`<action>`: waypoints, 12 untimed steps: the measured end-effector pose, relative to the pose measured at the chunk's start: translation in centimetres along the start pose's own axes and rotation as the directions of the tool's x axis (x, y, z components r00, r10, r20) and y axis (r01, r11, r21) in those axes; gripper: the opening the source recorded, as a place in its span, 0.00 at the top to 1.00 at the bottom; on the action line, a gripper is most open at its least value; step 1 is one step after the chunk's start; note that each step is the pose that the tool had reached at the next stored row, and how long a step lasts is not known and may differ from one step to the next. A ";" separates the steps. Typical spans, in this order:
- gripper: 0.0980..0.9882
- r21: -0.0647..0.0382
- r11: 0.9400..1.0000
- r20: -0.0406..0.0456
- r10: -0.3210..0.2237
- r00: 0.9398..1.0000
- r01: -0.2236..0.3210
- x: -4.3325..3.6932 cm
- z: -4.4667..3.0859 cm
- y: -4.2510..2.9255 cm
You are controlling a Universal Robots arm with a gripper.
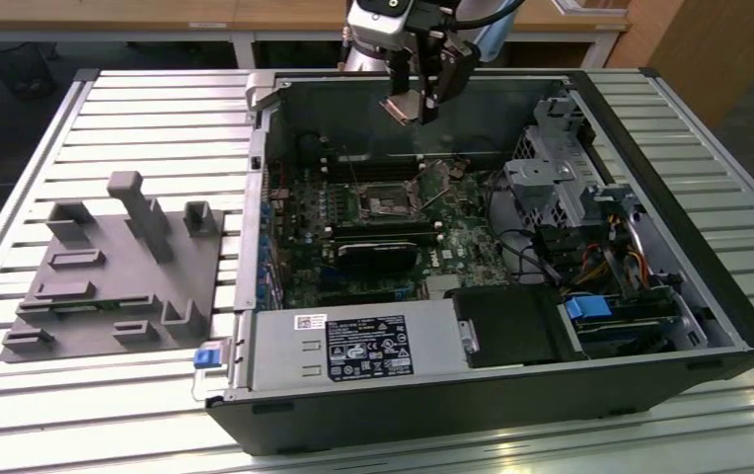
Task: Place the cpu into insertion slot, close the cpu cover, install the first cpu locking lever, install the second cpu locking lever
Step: 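Place the cpu into insertion slot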
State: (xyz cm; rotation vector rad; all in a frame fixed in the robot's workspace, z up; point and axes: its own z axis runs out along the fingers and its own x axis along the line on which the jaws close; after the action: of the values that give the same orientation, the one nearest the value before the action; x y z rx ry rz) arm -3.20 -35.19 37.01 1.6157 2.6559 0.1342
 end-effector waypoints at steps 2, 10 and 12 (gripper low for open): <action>0.50 0.000 1.000 0.001 0.008 1.000 -0.008 0.00 0.00 0.00; 0.50 -0.001 0.999 0.004 0.041 0.999 -0.041 0.00 0.01 0.00; 0.50 -0.001 0.999 0.005 0.052 0.999 -0.052 0.00 0.01 0.00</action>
State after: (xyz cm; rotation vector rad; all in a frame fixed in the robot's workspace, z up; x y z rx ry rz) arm -3.20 -35.19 37.00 1.6836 2.6108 0.1328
